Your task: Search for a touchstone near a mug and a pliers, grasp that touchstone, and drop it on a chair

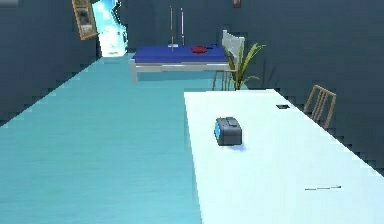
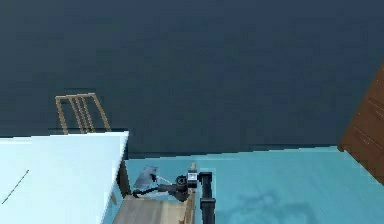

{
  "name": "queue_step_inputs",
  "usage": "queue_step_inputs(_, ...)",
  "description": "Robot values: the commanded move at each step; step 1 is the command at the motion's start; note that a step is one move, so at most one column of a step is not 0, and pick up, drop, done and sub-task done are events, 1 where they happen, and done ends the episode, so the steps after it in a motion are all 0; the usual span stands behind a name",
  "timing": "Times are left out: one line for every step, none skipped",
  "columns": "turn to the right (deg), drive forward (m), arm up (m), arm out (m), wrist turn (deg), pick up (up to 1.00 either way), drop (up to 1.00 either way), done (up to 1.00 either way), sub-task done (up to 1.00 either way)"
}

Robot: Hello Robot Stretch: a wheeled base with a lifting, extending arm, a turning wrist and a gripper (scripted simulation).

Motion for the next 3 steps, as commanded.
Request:
queue_step_inputs(0.0, 0.00, -0.32, 0.00, 0.0, 0.00, 0.00, 0.00, 0.00)
queue_step_inputs(0.0, 0.00, 0.00, 0.00, 0.0, 0.00, 1.00, 0.00, 0.00)
queue_step_inputs(0.0, 0.00, 0.10, 0.00, 0.0, 0.00, 0.00, 0.00, 0.00)
